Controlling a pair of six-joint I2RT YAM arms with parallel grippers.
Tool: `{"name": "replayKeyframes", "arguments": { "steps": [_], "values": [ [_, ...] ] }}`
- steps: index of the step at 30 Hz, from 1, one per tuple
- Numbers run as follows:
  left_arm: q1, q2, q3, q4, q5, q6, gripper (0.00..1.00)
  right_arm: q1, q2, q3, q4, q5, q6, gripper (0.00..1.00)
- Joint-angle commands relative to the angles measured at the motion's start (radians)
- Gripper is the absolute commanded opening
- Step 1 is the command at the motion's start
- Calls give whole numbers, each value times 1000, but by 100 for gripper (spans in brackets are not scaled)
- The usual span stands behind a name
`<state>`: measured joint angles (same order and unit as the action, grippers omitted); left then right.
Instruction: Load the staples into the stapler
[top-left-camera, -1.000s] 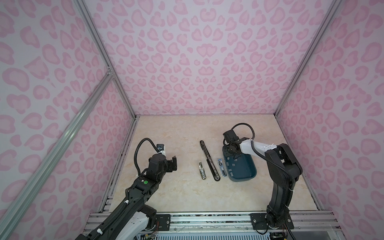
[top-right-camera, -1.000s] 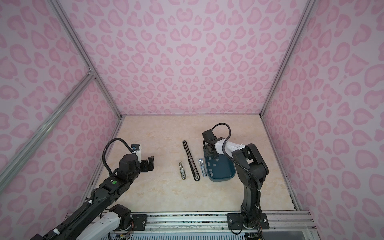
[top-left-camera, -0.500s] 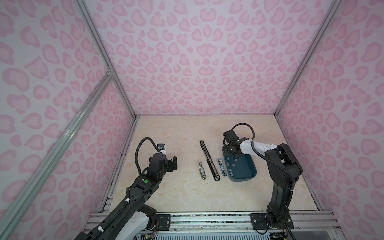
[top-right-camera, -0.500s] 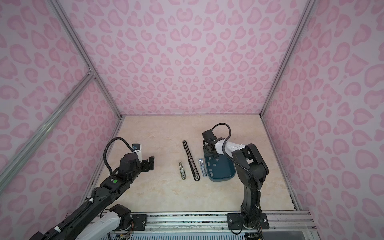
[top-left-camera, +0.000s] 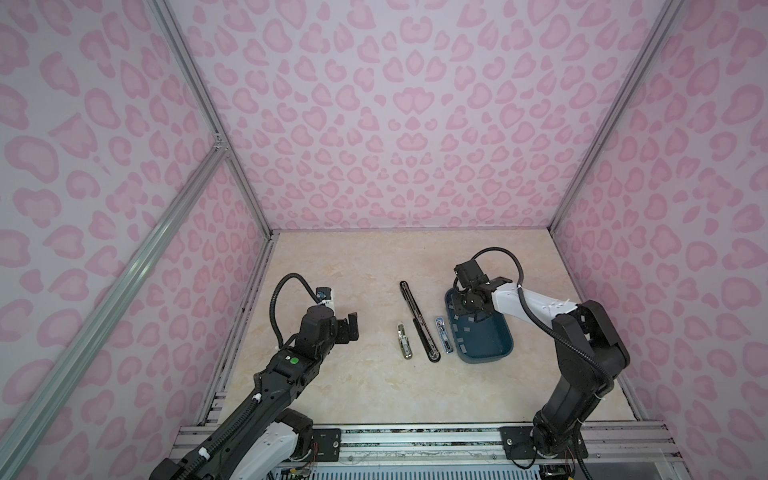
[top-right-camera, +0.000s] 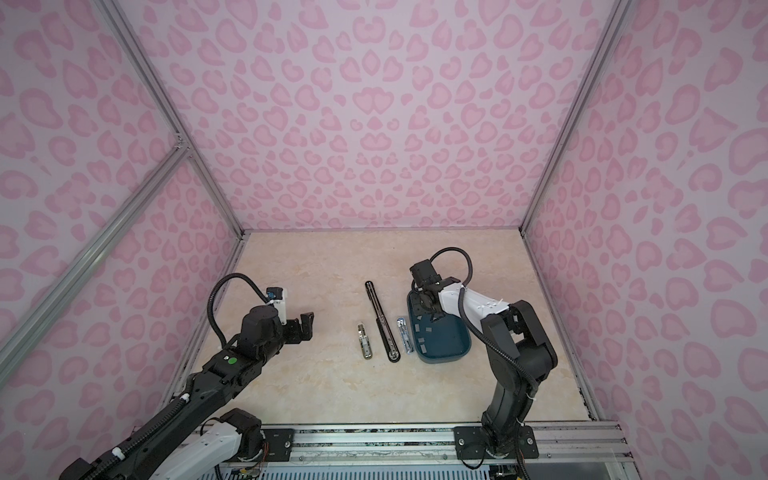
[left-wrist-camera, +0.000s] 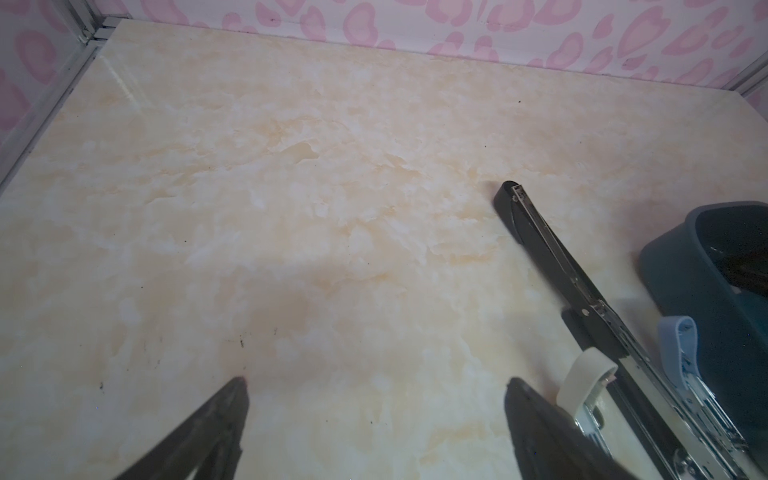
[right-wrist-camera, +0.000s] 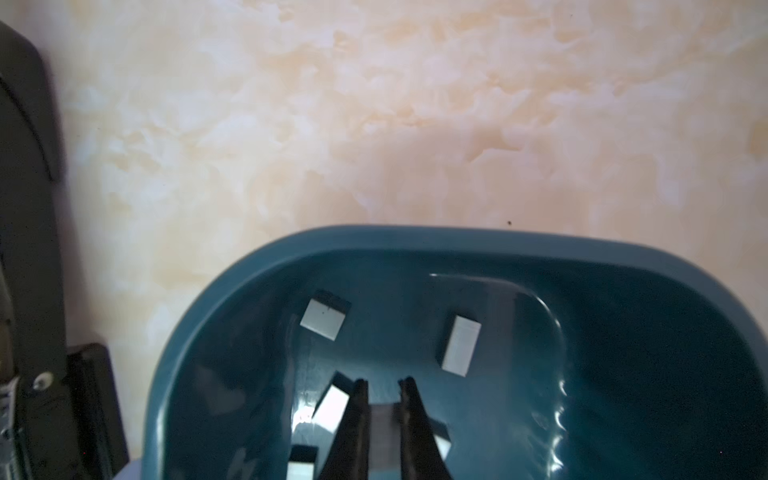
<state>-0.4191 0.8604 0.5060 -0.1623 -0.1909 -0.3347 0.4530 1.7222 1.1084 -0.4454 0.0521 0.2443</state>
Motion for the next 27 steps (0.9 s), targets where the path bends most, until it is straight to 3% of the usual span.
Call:
{"name": "replayKeyframes", "arguments": {
  "steps": [1,13,21,27],
  "values": [
    [2,-1,-15,14,-3,-42,97,8,-50,-17,-37,6,15,9],
    [3,-30,-114,51,-40,-90,97,208,-269,-56,-64,45,79,8],
    [3,-76,-157,81,-81,-106,97,335,-267,-89,-3,19,136,8],
    [1,-97,-168,82,-71,-115,97,346,-230,-147,46,17,156,8]
  ]
}}
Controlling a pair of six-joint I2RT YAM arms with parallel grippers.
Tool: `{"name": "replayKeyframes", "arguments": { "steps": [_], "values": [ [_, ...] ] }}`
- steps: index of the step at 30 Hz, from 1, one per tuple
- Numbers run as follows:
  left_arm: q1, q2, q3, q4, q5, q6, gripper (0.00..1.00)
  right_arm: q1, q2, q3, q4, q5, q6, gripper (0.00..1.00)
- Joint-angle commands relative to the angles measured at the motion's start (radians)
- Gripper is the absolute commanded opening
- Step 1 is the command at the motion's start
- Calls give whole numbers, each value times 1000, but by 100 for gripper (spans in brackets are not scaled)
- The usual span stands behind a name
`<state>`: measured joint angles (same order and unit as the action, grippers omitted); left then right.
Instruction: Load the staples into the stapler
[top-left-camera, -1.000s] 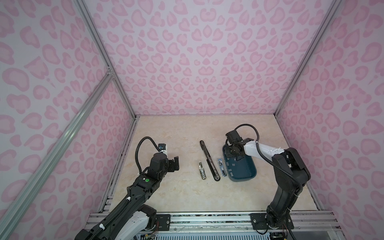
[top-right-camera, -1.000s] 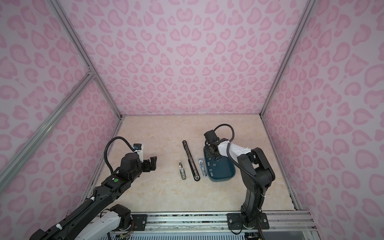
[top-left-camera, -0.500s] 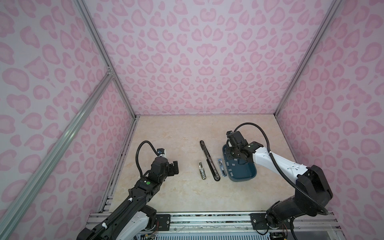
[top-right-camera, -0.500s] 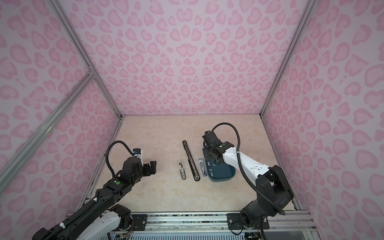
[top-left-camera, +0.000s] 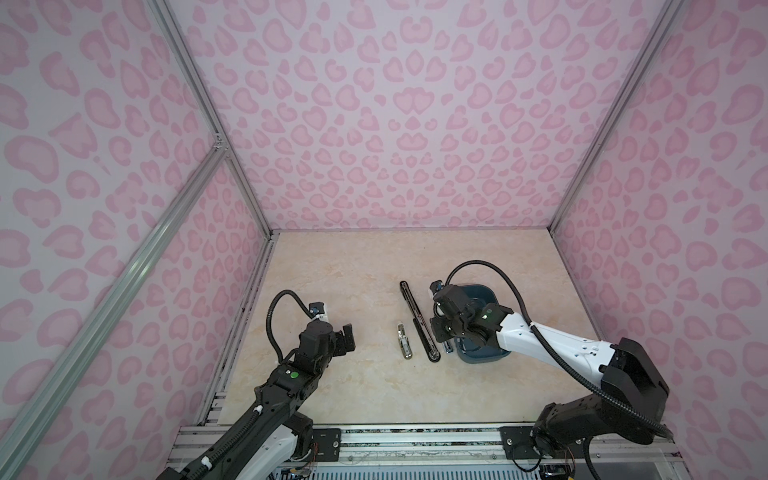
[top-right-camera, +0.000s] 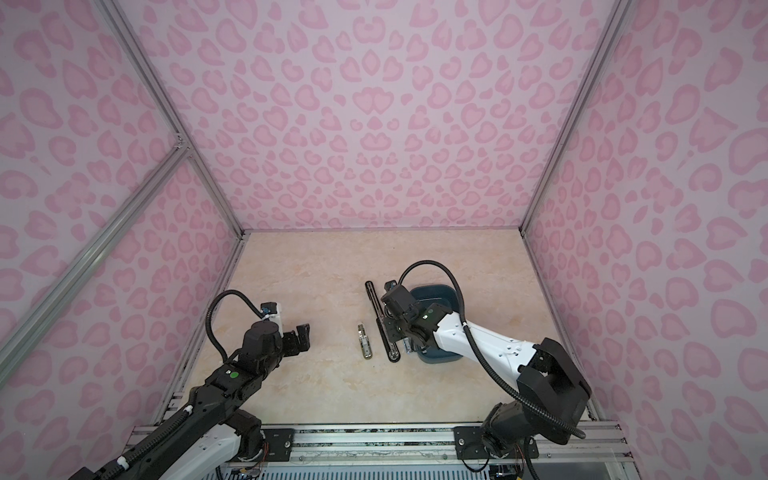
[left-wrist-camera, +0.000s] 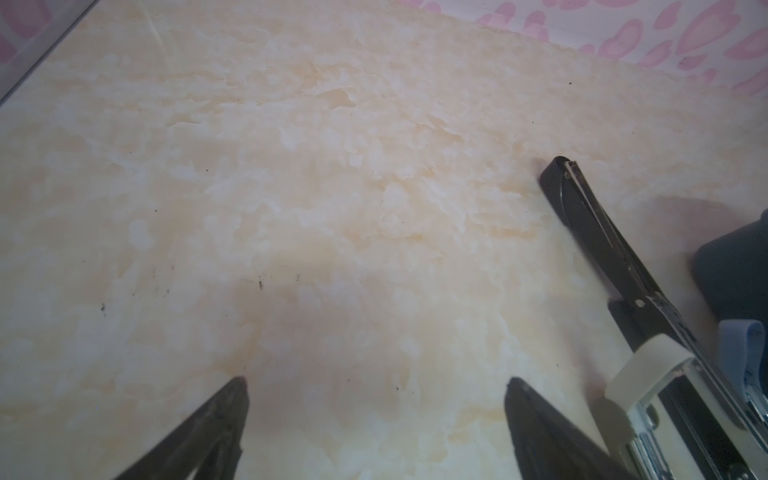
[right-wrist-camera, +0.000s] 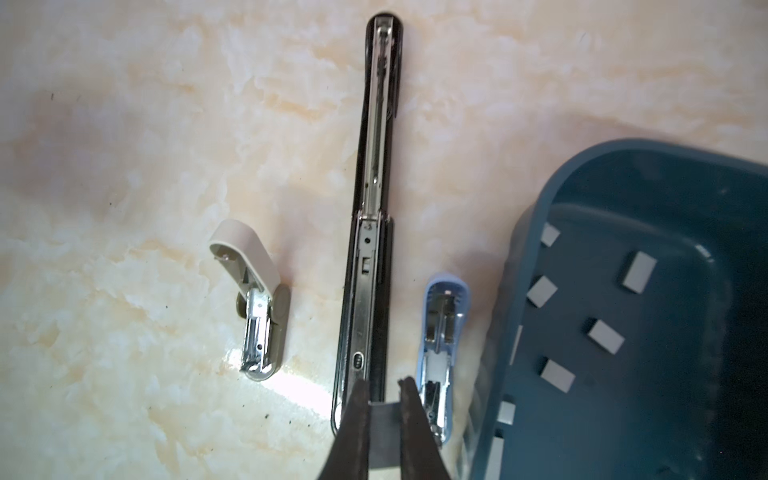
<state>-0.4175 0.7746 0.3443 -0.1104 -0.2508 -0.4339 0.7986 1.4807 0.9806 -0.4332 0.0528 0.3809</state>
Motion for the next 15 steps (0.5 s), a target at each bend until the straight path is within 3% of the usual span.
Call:
{"name": "replayKeyframes", "arguments": {
  "steps": [1,15],
  "values": [
    [0,-19,-11,31,-11,-17,97,-1,17,-29,36,26,18,8],
    [-1,-158,-66,34,-19,-29,97,-48,23,-116,47,72,-11,7]
  ]
}}
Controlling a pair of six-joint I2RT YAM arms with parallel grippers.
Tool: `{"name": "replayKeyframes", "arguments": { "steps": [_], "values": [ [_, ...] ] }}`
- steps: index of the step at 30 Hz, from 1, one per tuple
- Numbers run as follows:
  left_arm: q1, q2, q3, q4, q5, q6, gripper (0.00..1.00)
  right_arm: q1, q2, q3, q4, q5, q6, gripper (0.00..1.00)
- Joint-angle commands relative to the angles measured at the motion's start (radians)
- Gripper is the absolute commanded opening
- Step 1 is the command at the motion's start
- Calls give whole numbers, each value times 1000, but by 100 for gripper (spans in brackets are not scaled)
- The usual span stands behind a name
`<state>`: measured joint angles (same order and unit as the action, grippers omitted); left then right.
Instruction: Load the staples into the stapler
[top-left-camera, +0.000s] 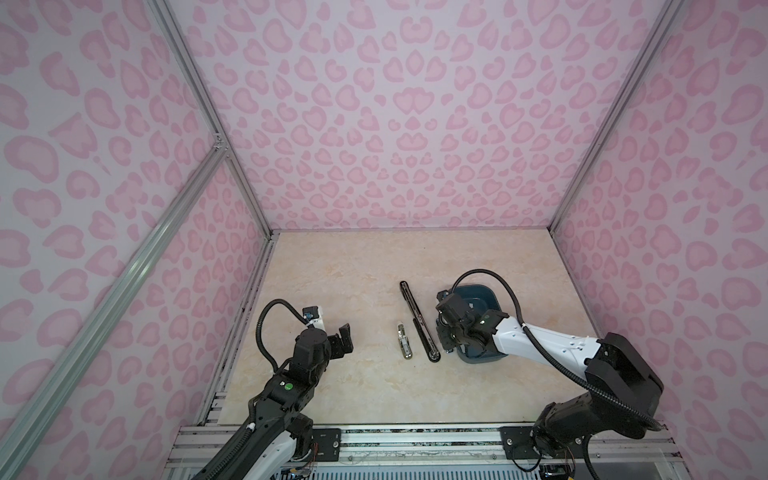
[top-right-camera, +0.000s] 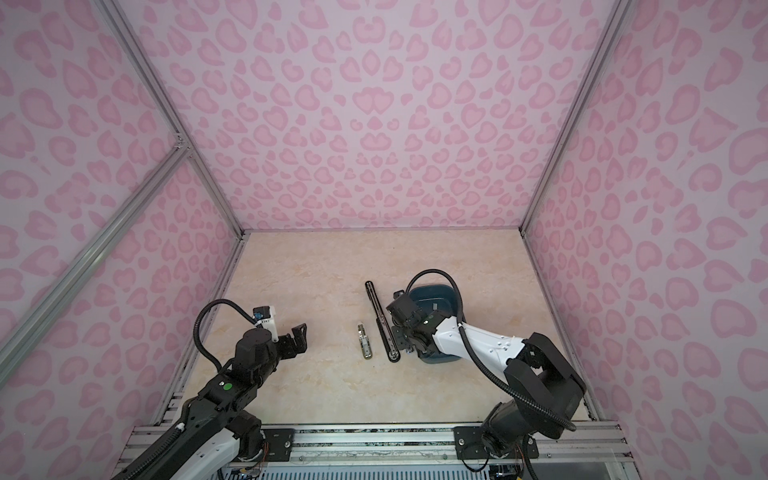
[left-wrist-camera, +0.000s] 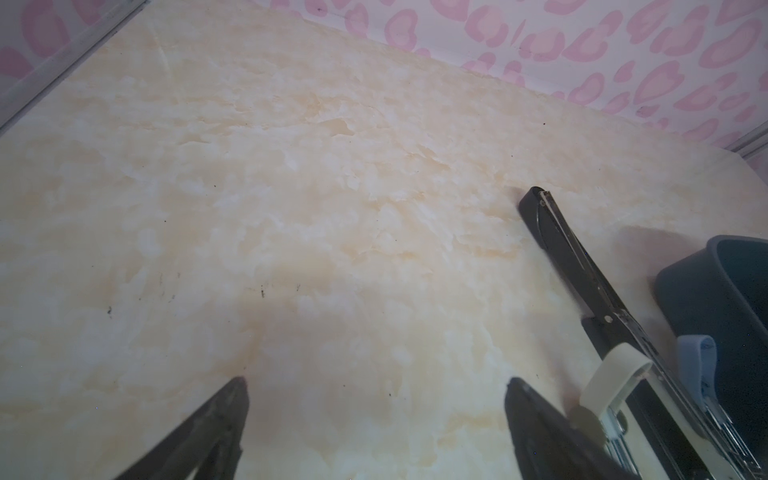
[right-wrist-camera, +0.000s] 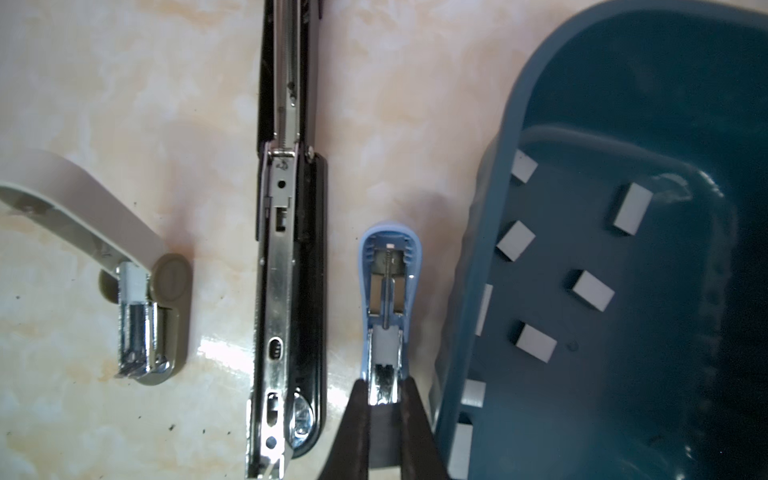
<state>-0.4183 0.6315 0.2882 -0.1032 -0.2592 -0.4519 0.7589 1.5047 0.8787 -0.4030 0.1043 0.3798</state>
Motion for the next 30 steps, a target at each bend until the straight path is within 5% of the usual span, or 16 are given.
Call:
{"name": "replayKeyframes", "arguments": {
  "steps": [1,23,30],
  "values": [
    [0,-19,-11,28,-10,-11,97,-15,-2,-23,22,20,-11,7],
    [-1,41,3,57,36,4,97,58,-189,-224,240,144,149,7],
    [-3,30,-2,59,46,5,97,97,-294,-250,233,248,81,7]
  ]
}}
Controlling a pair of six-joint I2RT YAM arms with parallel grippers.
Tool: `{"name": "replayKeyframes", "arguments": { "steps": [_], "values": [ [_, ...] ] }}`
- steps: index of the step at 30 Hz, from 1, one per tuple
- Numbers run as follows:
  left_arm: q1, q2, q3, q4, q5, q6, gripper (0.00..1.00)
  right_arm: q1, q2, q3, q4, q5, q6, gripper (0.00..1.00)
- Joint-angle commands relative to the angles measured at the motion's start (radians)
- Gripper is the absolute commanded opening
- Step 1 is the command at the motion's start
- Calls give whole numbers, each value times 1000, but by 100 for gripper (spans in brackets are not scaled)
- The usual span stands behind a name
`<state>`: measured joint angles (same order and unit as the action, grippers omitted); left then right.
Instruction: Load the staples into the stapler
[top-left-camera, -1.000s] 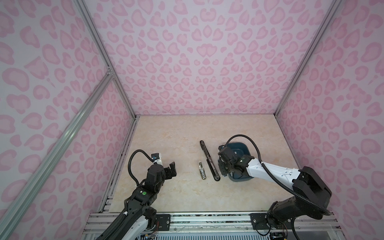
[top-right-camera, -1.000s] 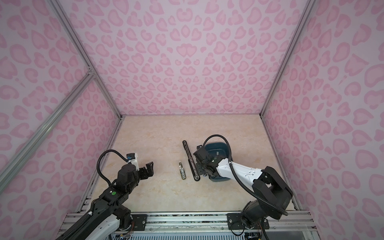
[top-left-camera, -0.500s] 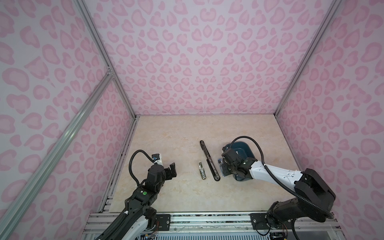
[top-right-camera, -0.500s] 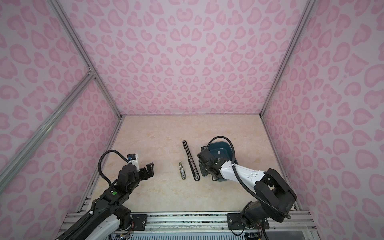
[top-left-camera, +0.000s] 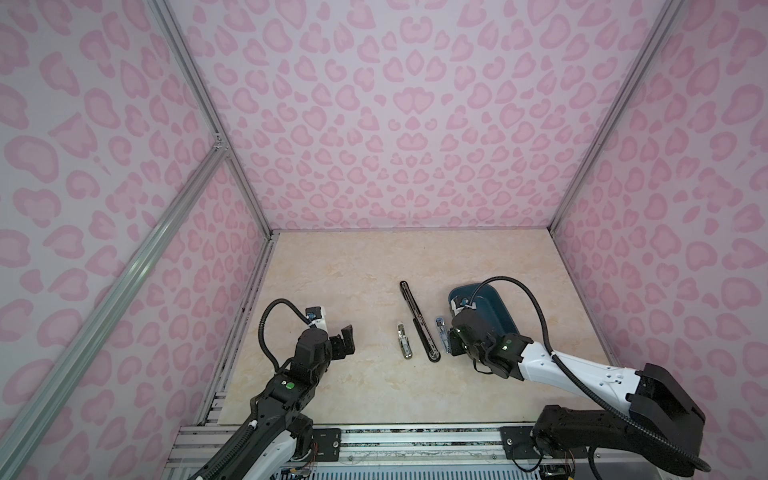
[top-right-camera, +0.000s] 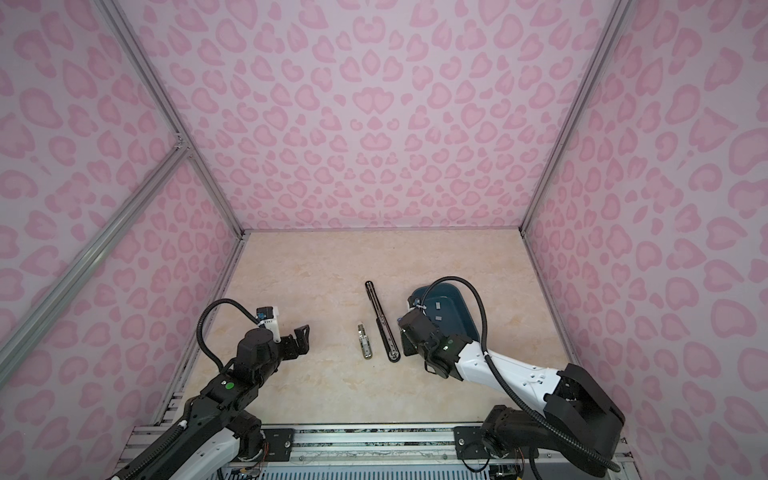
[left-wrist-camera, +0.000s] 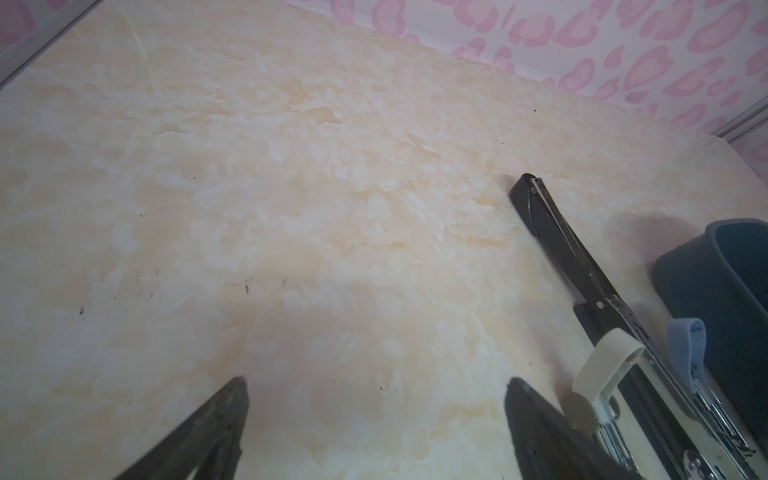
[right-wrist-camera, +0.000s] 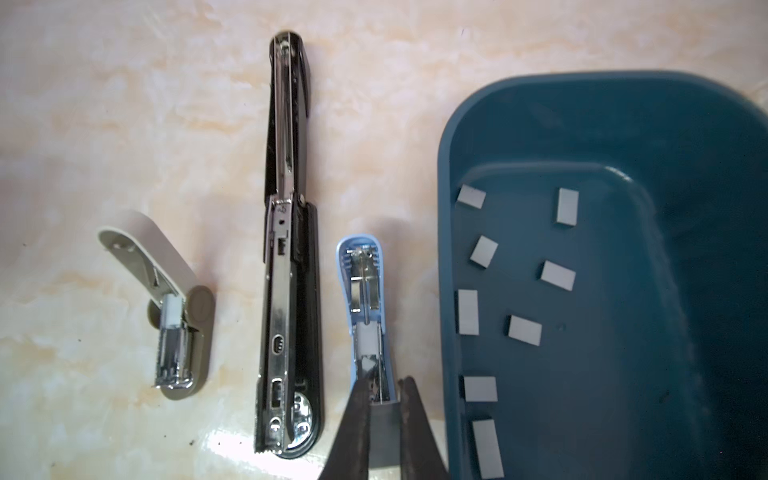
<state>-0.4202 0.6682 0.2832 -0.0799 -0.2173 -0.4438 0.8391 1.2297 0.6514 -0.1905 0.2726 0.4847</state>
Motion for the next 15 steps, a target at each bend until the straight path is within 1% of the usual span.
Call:
{"name": "replayKeyframes", "arguments": {
  "steps": [1,5,6,9,15],
  "values": [
    [0,-8,1,35,3,-3,97,26,-34,-53,50,90,-25,8],
    [-1,-12,1,34,0,-3,97,39,-65,-137,199,44,-24,10],
    [-1,-13,1,32,1,-3,97,46,-59,-134,209,39,-30,10],
    [-1,-20,-1,31,1,-3,97,77,-11,-109,201,83,-36,9],
    [0,-42,-9,35,4,-3,97,79,95,-78,209,72,-18,6]
  ]
}}
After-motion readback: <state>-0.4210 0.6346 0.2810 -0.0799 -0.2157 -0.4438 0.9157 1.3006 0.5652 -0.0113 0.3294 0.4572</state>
